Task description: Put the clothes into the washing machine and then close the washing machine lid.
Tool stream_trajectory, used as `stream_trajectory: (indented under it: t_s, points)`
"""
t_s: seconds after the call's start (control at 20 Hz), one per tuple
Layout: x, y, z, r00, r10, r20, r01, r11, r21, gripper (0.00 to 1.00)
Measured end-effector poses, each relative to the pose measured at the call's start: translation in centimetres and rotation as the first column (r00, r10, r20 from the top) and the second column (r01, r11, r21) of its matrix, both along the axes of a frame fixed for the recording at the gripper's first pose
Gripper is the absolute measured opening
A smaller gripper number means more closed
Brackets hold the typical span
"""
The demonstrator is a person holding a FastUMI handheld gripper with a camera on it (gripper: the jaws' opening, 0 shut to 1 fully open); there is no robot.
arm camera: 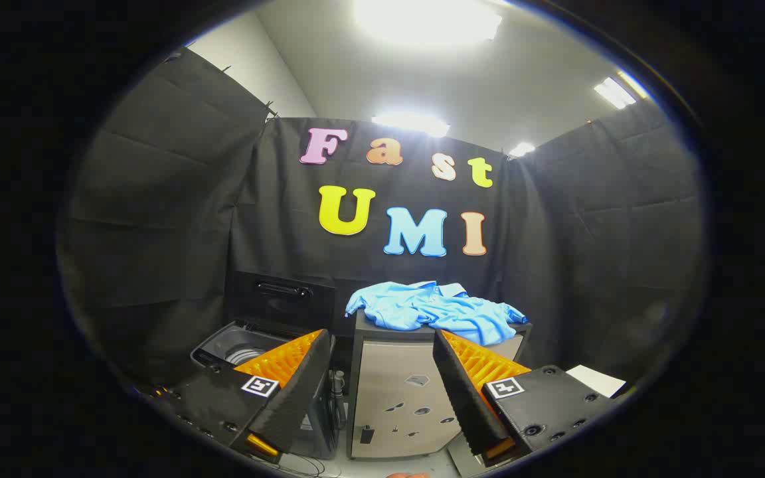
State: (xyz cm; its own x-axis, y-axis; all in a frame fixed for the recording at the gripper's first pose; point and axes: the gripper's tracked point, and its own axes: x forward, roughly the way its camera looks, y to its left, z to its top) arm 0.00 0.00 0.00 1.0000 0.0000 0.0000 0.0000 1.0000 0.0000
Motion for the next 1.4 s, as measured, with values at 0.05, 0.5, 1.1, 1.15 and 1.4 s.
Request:
stream_trajectory:
  t_s: [0.05,0.5,1.1,1.15,1.4]
  points:
    - [-0.1,0.0,0.0,1.0,-0.002,0.001,0.002,1.0,-0.002,0.97]
    - [-0.3,0.3,0.1,1.0,-0.002,0.003,0.002,1.0,-0.002,0.97]
    - [0.5,0.4,0.2,1.0,-0.007,0.003,0.007,1.0,-0.004,0.98]
    - [0.5,0.4,0.2,1.0,-0.009,0.003,0.009,1.0,-0.005,0.98]
    - [0.9,0.1,0.2,1.0,-0.019,-0.001,0.019,1.0,-0.004,0.98]
